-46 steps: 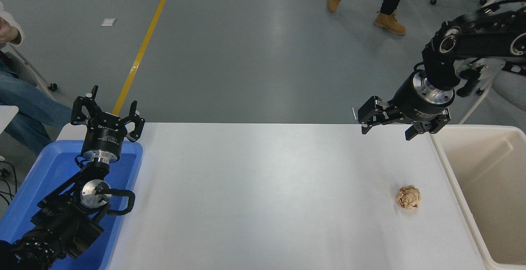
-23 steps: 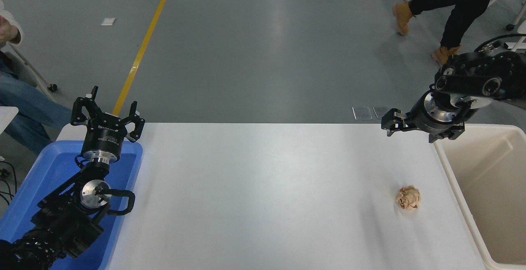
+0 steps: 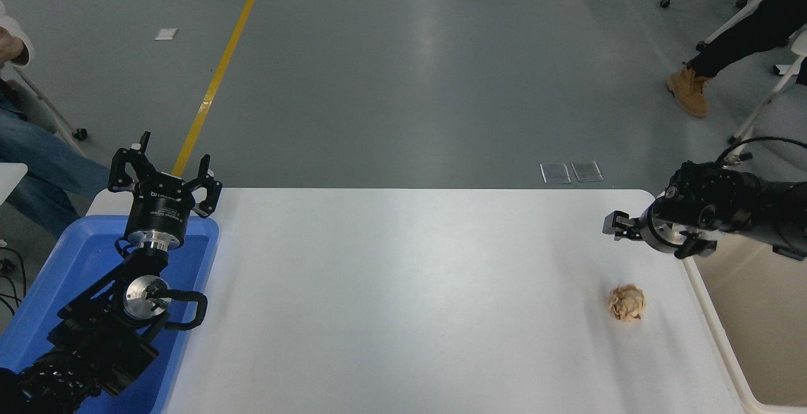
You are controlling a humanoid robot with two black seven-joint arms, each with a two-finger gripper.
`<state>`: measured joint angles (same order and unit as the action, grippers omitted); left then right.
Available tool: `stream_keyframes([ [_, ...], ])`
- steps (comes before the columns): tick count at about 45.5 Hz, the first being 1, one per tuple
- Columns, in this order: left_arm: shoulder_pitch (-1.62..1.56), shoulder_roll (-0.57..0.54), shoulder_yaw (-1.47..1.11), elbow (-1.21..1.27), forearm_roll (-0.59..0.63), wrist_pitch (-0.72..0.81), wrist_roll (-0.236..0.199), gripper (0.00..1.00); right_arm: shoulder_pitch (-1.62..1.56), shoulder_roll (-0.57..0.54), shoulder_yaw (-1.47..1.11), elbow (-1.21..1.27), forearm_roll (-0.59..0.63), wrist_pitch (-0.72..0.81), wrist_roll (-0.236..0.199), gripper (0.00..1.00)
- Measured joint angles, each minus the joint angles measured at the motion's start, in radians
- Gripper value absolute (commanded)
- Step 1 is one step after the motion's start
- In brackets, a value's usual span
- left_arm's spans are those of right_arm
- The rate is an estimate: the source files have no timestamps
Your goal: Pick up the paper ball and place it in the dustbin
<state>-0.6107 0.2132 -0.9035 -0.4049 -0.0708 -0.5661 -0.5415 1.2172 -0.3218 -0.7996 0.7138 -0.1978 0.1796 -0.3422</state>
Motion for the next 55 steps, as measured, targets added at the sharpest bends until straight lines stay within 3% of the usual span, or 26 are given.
stream_keyframes([
  [33,0.000,0.000,0.000,0.000,0.000,0.000,0.000,0.99,-0.140,-0.004,0.097,-0.032,0.001,-0.007,0.000,0.99],
  [35,0.000,0.000,0.000,0.000,0.000,0.000,0.000,0.99,-0.145,-0.004,0.101,-0.032,0.001,-0.008,0.000,0.90],
  [36,0.000,0.000,0.000,0.000,0.000,0.000,0.000,0.99,-0.149,-0.005,0.104,-0.032,0.001,-0.009,0.001,0.77],
  [37,0.000,0.000,0.000,0.000,0.000,0.000,0.000,0.99,-0.152,-0.005,0.105,-0.032,0.000,-0.010,0.001,0.44],
  [38,0.000,0.000,0.000,0.000,0.000,0.000,0.000,0.99,-0.158,-0.005,0.108,-0.032,-0.004,-0.011,0.003,0.29],
  [40,0.000,0.000,0.000,0.000,0.000,0.000,0.000,0.99,-0.161,-0.004,0.109,-0.032,-0.005,-0.011,0.004,0.06],
  [41,0.000,0.000,0.000,0.000,0.000,0.000,0.000,0.99,-0.164,-0.004,0.110,-0.032,-0.006,-0.011,0.005,0.00],
  [55,0.000,0.000,0.000,0.000,0.000,0.000,0.000,0.99,-0.170,-0.009,0.117,-0.011,-0.045,-0.006,0.013,0.00],
])
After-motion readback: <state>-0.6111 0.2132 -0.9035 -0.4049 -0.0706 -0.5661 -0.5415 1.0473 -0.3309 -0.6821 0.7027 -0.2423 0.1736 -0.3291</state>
